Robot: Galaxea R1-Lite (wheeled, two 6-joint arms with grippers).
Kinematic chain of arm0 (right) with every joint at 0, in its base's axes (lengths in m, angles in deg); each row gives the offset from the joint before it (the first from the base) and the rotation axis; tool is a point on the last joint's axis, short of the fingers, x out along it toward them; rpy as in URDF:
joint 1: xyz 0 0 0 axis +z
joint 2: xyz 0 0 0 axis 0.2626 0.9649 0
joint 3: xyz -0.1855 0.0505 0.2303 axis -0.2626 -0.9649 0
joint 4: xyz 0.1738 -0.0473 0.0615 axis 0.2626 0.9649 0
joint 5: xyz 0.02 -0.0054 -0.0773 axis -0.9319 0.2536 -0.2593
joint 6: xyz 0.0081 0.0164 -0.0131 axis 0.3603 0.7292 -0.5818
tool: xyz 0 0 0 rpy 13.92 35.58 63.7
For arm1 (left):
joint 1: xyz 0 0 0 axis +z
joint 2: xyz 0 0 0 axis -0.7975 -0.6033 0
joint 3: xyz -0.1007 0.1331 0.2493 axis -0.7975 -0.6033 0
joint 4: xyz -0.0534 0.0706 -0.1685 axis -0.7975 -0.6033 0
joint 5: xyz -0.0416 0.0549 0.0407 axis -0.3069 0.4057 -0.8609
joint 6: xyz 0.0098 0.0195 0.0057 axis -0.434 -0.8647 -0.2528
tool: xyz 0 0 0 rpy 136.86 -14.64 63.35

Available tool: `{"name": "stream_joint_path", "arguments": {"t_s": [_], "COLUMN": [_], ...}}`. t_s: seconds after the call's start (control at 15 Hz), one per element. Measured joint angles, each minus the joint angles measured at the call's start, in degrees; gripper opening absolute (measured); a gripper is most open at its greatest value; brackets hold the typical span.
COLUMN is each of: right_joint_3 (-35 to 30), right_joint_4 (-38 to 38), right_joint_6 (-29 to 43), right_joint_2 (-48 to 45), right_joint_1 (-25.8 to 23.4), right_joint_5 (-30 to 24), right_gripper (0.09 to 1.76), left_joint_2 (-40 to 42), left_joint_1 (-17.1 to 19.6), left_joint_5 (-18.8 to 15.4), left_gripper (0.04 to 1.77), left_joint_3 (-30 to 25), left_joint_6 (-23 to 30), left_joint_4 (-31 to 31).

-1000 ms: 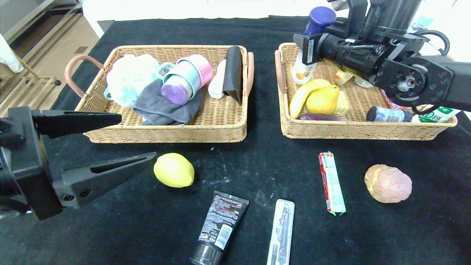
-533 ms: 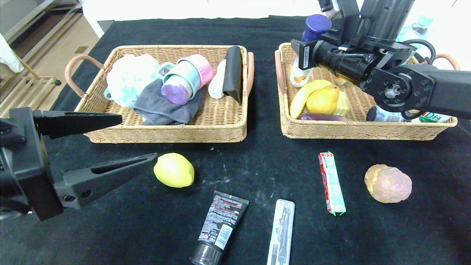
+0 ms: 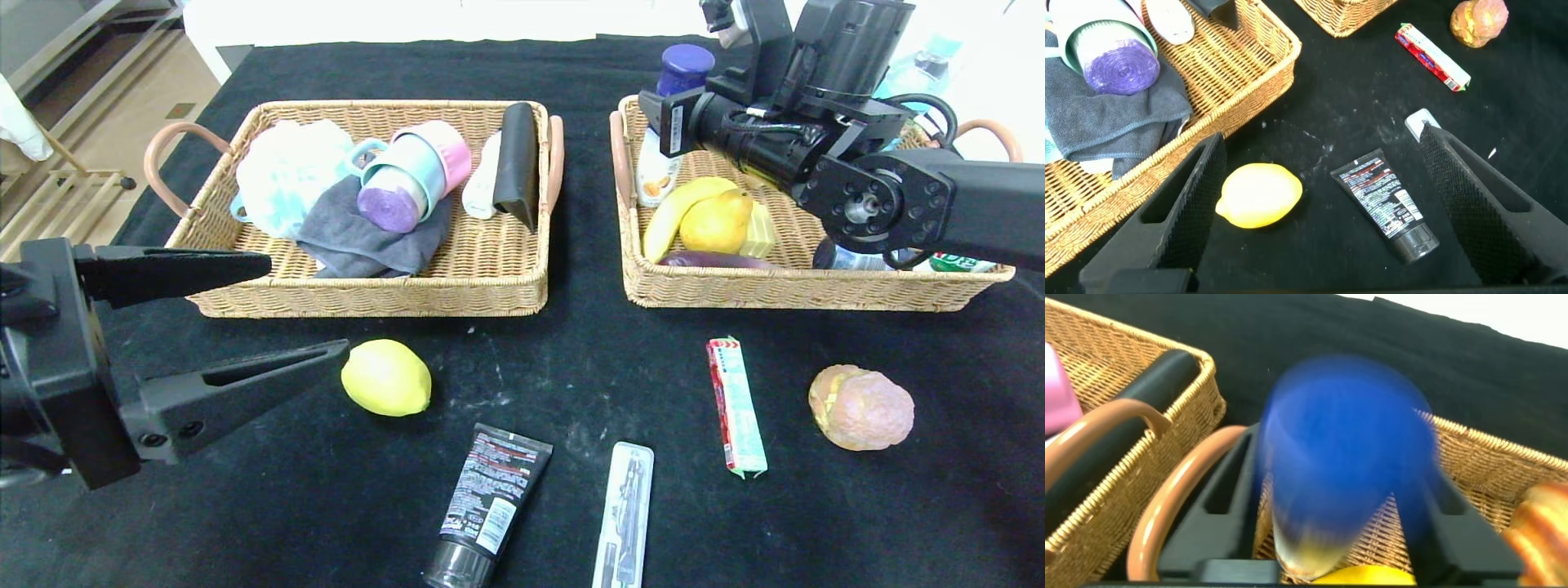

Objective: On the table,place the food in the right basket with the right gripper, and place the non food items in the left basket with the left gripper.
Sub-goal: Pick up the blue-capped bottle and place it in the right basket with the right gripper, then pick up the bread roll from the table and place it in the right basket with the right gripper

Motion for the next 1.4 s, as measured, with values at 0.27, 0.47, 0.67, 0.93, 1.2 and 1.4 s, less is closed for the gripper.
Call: {"name": "stream_joint_path", "arguments": {"t_s": [0.27,0.47,0.67,0.93,1.2,1.4], "right_joint_3": [0.00,-0.05,-0.32,-1.34,-4.16,-9.17], "right_joint_4": [0.30,0.69,1.07,6.06,11.02,14.09], "right_joint_6": [0.02,0.00,0.07,0.35,0.77,1.93], "right_joint_2": [0.06,0.06,-0.38,-3.83,-9.34,-14.78], "right_joint_1": [0.02,-0.06,0.17,0.79,1.27,1.68], "right_joint_5": [-0.35,-0.50,-0.17,0.35,1.96,2.04], "right_gripper": [1.34,1.45,1.54,1.61,1.65,1.67], "left_joint_2": [0.00,0.00,0.00,0.13,0.26,0.30], "left_joint_1": [0.00,0.00,0.05,0.20,0.35,0.41], "left_joint_5": [0.01,0.04,0.04,0.06,0.15,0.23], "left_gripper": [1.72,1.72,1.72,1.72,1.72,1.72], "left_joint_3": [0.09,0.15,0.23,0.39,0.45,0.45], "left_joint_6": [0.01,0.04,0.11,0.21,0.23,0.28], "left_joint_4": [0.02,0.02,0.02,0.02,0.02,0.02]}}
